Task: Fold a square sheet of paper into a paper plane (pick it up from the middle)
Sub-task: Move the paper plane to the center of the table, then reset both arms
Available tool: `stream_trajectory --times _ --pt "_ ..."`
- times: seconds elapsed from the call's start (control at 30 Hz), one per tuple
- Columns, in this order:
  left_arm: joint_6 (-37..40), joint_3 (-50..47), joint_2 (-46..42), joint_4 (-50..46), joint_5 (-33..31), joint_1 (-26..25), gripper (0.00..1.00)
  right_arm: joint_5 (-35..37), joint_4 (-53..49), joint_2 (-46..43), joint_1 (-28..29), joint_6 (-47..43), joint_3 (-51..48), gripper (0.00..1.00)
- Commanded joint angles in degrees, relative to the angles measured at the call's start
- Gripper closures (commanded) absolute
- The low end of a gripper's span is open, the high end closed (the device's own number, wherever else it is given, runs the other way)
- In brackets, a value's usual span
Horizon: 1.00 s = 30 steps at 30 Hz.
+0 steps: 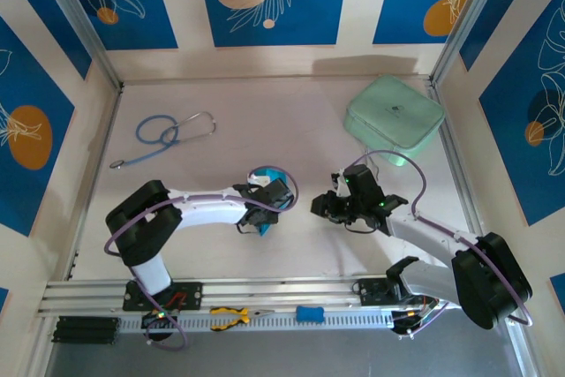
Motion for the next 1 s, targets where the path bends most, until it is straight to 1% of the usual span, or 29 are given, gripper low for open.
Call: stream_trajectory --times 0.0,0.27,0.6,0.73,0.8,0.83,0.9,0.97 --pt "-3.5 0.4 -0.1 -5.3 2.3 -0.7 0.51 -2.0 -1.2 -0.3 -0.4 -1.5 -0.5 0.74" --pt "-4.4 4.7 -2.9 -9.3 0.2 -1.4 0.49 -2.6 -2.1 -0.2 -0.7 -2.5 0.7 0.73" --pt "-4.6 4.7 -7.5 -10.7 -1.7 -1.5 0.46 -2.2 -3.7 -0.3 -1.2 -3.2 2.0 0.73" --pt "-3.0 4.7 -11.5 -12.0 -4.1 -1.5 0.45 1.2 -7.3 -2.0 -2.0 -4.8 3.8 0.73" --pt "-0.9 4.1 -15.9 -12.4 -7.6 -1.4 0.4 4.9 -10.8 -3.8 -2.9 -6.7 6.1 0.72" --pt "0.2 3.6 -18.0 -12.5 -9.4 -1.4 0.37 7.1 -12.6 -4.5 -3.3 -7.6 7.2 0.68" --pt "3.7 1.4 -23.0 -12.0 -13.9 -0.6 0.3 12.5 -16.5 -5.9 -4.6 -10.6 10.7 0.56" --pt "8.2 -1.8 -28.5 -10.3 -16.6 1.1 0.24 19.4 -19.4 -6.4 -6.0 -13.2 14.0 0.45"
